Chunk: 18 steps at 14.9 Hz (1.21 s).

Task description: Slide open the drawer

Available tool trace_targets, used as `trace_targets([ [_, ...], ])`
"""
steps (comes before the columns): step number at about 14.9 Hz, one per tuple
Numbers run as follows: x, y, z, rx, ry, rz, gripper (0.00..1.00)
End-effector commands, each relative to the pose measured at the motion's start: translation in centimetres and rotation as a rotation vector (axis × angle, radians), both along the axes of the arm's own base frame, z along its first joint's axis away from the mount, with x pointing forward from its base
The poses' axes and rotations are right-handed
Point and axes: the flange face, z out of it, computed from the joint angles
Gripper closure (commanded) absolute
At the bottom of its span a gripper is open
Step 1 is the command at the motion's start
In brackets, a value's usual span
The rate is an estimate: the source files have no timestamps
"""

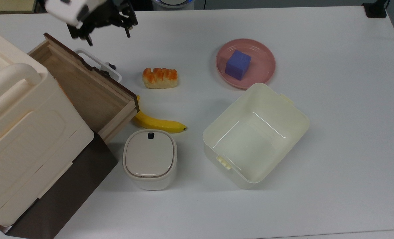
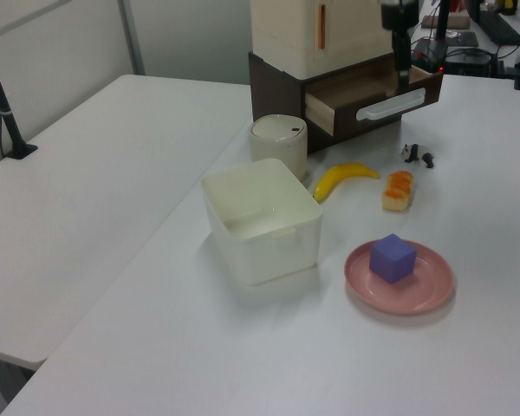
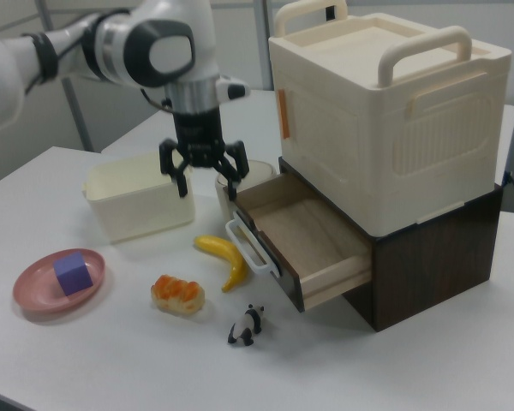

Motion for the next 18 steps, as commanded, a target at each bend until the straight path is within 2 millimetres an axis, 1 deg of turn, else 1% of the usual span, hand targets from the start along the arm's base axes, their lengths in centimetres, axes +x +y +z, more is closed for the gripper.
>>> trace_targets([
  [1, -2.3, 0.3, 4.8, 0.012, -0.098, -0.279, 0.0],
  [2, -2.8, 0.9, 5.8, 0.008, -0.113, -0.367, 0.0],
  [4, -3.4, 1.7, 7.1, 0.003, -0.134, -0.48, 0.0],
  [6, -4.1, 2.0, 7.9, -0.002, -0.139, -0.52, 0.0],
  [8, -4.5, 2.6, 8.1, -0.004, -0.131, -0.514, 0.0],
  [10, -4.9, 2.5, 8.7, -0.002, -0.14, -0.52, 0.0],
  [11, -4.8, 2.7, 8.7, 0.0, -0.142, -0.517, 0.0],
  [14, -4.7, 2.1, 8.9, 0.006, -0.157, -0.563, 0.0],
  [16, -4.5, 2.6, 8.9, 0.009, -0.161, -0.587, 0.0],
  [18, -4.5, 2.4, 8.9, 0.0, -0.165, -0.592, 0.0],
])
